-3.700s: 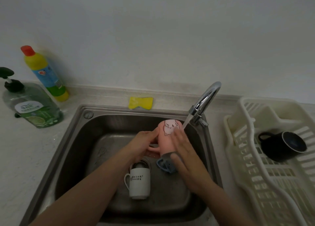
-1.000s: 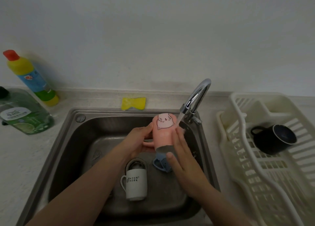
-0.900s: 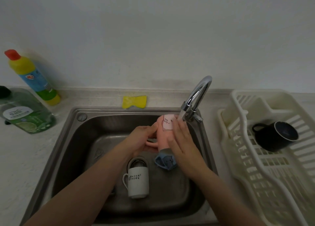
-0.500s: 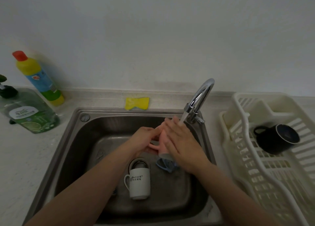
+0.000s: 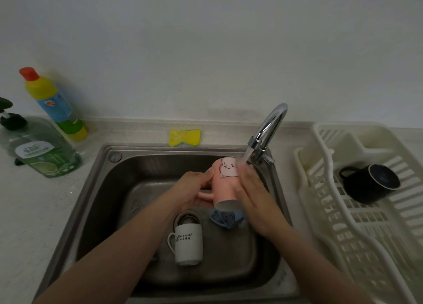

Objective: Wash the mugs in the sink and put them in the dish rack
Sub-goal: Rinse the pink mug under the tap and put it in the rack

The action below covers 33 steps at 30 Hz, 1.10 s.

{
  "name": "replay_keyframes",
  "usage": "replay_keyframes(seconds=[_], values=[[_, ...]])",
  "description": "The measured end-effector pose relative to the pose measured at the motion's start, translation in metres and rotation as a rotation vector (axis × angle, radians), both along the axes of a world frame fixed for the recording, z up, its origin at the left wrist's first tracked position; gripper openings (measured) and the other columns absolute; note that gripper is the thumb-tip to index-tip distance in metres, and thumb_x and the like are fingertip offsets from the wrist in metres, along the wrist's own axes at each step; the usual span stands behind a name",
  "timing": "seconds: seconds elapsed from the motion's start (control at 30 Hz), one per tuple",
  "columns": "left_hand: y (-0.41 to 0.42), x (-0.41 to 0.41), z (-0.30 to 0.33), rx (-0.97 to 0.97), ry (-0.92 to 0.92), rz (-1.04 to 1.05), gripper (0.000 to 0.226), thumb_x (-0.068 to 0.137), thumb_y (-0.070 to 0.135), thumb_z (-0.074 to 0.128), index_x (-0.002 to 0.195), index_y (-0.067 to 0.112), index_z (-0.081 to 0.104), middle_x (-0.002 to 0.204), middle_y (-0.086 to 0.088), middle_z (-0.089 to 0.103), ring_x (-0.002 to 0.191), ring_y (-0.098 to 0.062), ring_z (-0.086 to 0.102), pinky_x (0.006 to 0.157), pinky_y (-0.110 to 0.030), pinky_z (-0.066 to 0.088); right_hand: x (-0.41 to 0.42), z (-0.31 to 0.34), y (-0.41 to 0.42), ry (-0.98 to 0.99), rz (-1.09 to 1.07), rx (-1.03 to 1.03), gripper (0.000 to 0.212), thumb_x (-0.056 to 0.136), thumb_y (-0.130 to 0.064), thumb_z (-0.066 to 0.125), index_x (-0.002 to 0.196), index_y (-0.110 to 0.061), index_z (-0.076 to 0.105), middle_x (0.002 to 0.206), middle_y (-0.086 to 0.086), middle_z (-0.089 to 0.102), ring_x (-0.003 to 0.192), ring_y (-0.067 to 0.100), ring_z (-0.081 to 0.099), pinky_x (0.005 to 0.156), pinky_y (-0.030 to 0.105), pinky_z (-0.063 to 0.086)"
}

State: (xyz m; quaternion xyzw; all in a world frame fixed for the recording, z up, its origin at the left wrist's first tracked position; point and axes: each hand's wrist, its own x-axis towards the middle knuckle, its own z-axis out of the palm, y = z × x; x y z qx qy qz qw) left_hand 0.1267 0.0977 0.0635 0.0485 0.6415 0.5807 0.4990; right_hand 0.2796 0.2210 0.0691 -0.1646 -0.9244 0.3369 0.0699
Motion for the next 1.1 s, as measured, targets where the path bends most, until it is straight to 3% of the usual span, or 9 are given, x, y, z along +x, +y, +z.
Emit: replay_keyframes(seconds=[0.13, 0.27, 0.37, 0.5, 0.57, 0.7, 0.8, 0.97, 1.1], values=[[0.002, -0.001, 0.004, 0.034, 0.011, 0.003, 0.045, 0.1, 0.038, 0.049, 0.118, -0.003, 0.06, 0.11, -0.019, 0.07, 0.077, -0.026, 0.072, 0.06, -0.038, 0.06, -0.005, -0.001, -0.008, 0.011, -0.117, -0.307, 0.067, 0.092, -0.065, 0.032, 0.151, -0.049, 0.003, 0.16, -0.019, 0.007, 0.146, 0.007, 0.016, 0.117, 0.038, 0.024], [0.001, 0.003, 0.005, 0.015, 0.095, -0.077, 0.046, 0.1, 0.039, 0.049, 0.119, -0.001, 0.06, 0.113, -0.021, 0.068, 0.087, -0.033, 0.072, 0.073, -0.046, 0.061, -0.017, 0.0, -0.008, 0.073, -0.32, -0.73, 0.079, 0.088, -0.043, 0.065, 0.15, -0.047, 0.015, 0.141, -0.015, 0.04, 0.119, 0.007, 0.049, 0.093, 0.025, 0.047], [-0.001, 0.007, 0.009, -0.022, 0.201, -0.1, 0.037, 0.101, 0.034, 0.049, 0.122, 0.004, 0.051, 0.116, -0.015, 0.064, 0.094, -0.037, 0.07, 0.081, -0.055, 0.058, -0.03, -0.002, 0.004, 0.043, -0.371, -0.765, 0.09, 0.069, -0.049, 0.074, 0.146, -0.045, 0.028, 0.14, -0.007, 0.049, 0.115, 0.014, 0.057, 0.094, 0.041, 0.053], [-0.016, 0.008, 0.009, 0.005, 0.618, -0.346, 0.048, 0.093, 0.042, 0.061, 0.135, 0.03, 0.04, 0.13, 0.008, 0.055, 0.113, -0.004, 0.059, 0.094, -0.035, 0.054, -0.04, 0.013, 0.016, -0.049, -0.445, -0.902, 0.062, 0.084, -0.032, 0.07, 0.138, -0.043, 0.041, 0.128, 0.001, 0.052, 0.101, 0.03, 0.062, 0.062, 0.04, 0.059], [-0.023, 0.0, 0.005, 0.041, 0.875, -0.447, 0.051, 0.091, 0.038, 0.065, 0.136, 0.035, 0.041, 0.152, 0.012, 0.039, 0.14, 0.002, 0.031, 0.109, -0.029, 0.038, -0.047, 0.022, 0.022, -0.095, -0.456, -0.97, 0.044, 0.089, -0.031, 0.065, 0.129, -0.039, 0.049, 0.122, 0.006, 0.057, 0.097, 0.033, 0.064, 0.06, 0.042, 0.058], [-0.026, -0.02, 0.005, 0.138, 1.171, -0.542, 0.01, 0.095, 0.03, 0.06, 0.103, 0.024, 0.061, 0.157, 0.016, 0.025, 0.142, 0.013, 0.017, 0.112, -0.015, 0.028, -0.06, 0.034, 0.025, -0.259, -0.447, -0.961, 0.038, 0.089, -0.038, 0.062, 0.125, -0.032, 0.05, 0.114, 0.013, 0.063, 0.094, 0.033, 0.066, 0.062, 0.041, 0.056], [-0.023, -0.019, -0.001, 0.16, 1.125, -0.475, 0.018, 0.094, 0.028, 0.061, 0.106, 0.015, 0.066, 0.143, 0.007, 0.051, 0.125, 0.01, 0.043, 0.102, -0.013, 0.036, -0.054, 0.036, 0.027, -0.364, -0.447, -0.937, 0.047, 0.088, -0.05, 0.058, 0.125, -0.023, 0.051, 0.112, 0.017, 0.064, 0.094, 0.034, 0.066, 0.065, 0.04, 0.056], [-0.012, -0.005, -0.007, 0.048, 0.712, -0.244, 0.022, 0.095, 0.036, 0.059, 0.095, 0.014, 0.062, 0.094, -0.008, 0.071, 0.088, -0.021, 0.07, 0.083, -0.048, 0.057, -0.015, 0.02, 0.029, -0.252, -0.439, -0.93, 0.065, 0.071, -0.081, 0.054, 0.11, -0.031, 0.067, 0.104, 0.003, 0.073, 0.091, 0.024, 0.07, 0.078, 0.04, 0.054], [0.018, 0.011, 0.006, 0.035, 0.419, -0.235, 0.03, 0.098, 0.036, 0.053, 0.096, 0.006, 0.054, 0.086, -0.018, 0.072, 0.076, -0.034, 0.074, 0.073, -0.049, 0.059, 0.004, 0.012, 0.031, 0.119, -0.33, -0.835, 0.062, 0.069, -0.047, 0.075, 0.125, -0.028, 0.056, 0.119, -0.002, 0.067, 0.108, 0.016, 0.064, 0.081, 0.029, 0.053]])
